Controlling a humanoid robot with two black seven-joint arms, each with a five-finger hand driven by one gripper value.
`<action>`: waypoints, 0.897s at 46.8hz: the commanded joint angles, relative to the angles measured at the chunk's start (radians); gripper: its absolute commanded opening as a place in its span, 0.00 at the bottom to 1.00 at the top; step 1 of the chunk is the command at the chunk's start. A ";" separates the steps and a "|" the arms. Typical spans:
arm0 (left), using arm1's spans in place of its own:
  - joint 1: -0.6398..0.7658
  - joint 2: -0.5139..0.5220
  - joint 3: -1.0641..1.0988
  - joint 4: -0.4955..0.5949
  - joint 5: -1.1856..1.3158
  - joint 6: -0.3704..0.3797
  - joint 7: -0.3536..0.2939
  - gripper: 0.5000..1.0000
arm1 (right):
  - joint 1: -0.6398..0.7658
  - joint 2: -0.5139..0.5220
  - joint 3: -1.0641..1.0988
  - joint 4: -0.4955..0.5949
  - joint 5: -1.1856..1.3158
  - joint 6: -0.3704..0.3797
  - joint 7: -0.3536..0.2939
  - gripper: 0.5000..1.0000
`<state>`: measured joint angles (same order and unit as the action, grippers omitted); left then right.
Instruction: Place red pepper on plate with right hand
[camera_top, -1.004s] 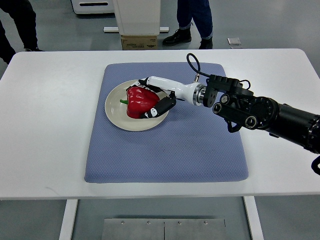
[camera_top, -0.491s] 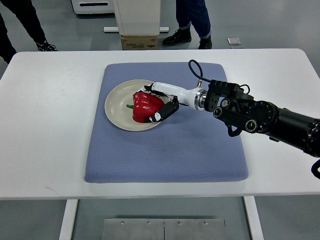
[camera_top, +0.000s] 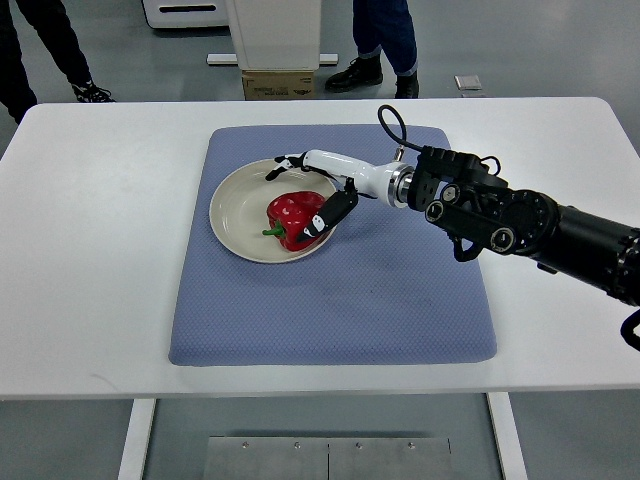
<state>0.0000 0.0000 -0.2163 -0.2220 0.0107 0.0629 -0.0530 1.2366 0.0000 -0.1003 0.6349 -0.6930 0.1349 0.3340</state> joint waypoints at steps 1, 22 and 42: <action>0.000 0.000 0.000 0.001 0.000 0.000 -0.001 1.00 | -0.002 0.000 0.030 0.002 0.013 0.000 -0.021 0.99; 0.000 0.000 0.000 0.000 0.000 0.000 -0.001 1.00 | -0.081 -0.146 0.237 0.003 0.214 -0.017 -0.069 0.97; 0.000 0.000 0.000 0.001 0.000 0.000 -0.001 1.00 | -0.227 -0.192 0.382 0.002 0.415 -0.207 -0.073 0.97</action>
<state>0.0000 0.0000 -0.2163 -0.2220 0.0110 0.0629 -0.0532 1.0252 -0.1881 0.2563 0.6353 -0.2850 -0.0621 0.2605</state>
